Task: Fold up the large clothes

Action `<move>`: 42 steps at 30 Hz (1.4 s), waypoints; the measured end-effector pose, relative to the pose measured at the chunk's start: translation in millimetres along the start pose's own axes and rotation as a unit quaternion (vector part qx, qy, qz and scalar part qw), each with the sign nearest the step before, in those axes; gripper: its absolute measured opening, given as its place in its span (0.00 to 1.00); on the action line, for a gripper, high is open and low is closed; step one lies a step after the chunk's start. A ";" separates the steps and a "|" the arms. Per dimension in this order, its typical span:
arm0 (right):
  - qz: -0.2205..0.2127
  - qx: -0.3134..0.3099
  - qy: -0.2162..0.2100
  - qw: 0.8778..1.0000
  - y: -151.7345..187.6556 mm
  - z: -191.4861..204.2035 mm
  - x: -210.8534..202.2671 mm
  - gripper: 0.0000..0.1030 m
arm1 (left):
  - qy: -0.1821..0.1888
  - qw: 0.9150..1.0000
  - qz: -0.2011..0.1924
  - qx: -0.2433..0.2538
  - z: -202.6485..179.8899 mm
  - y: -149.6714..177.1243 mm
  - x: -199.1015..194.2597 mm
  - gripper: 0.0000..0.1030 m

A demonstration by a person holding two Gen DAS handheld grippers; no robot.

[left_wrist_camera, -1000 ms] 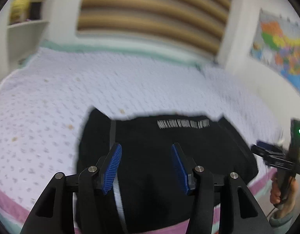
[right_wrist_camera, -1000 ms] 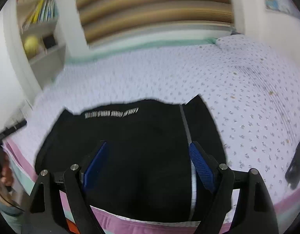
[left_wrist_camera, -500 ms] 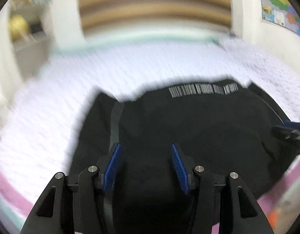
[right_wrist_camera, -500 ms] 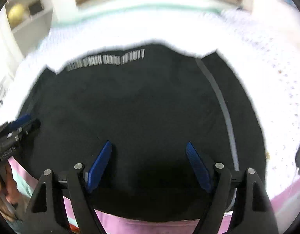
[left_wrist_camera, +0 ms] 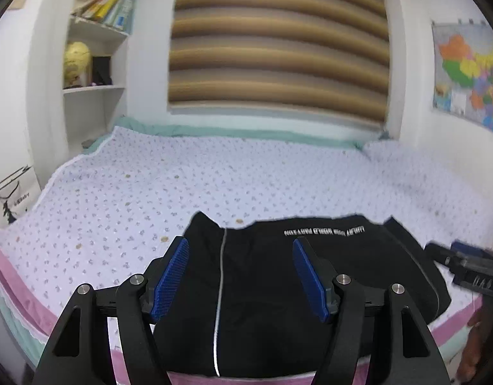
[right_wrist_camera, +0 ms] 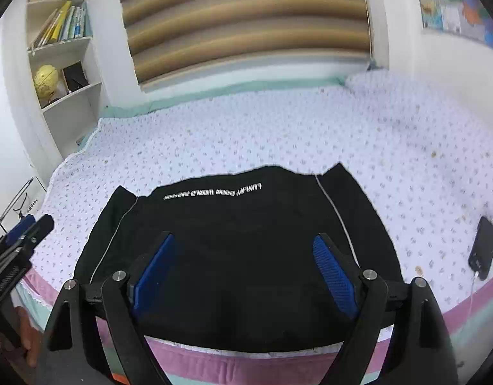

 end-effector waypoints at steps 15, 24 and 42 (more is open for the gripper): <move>0.024 -0.032 0.004 0.999 63.5 29.8 16.5 0.90 | -0.042 0.999 0.033 0.004 3.2 57.7 8.5 0.67; 0.028 -0.016 0.002 0.999 83.0 20.9 6.5 0.90 | -0.028 0.999 0.022 0.038 -16.6 71.1 -8.7 0.67; 0.012 -0.010 -0.022 1.000 86.5 12.2 -15.6 0.90 | 0.013 0.998 0.033 0.061 -36.9 81.0 -25.8 0.67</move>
Point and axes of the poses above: each gripper's, at about its wrist camera, not at the fingertips, and x roughly the way its jaws point, z to its left, y to its underside, the point moved 8 cm from there along x, roughly the way its jaws point, and after that the axes turned 10 degrees about z, right-handed, at the moved point
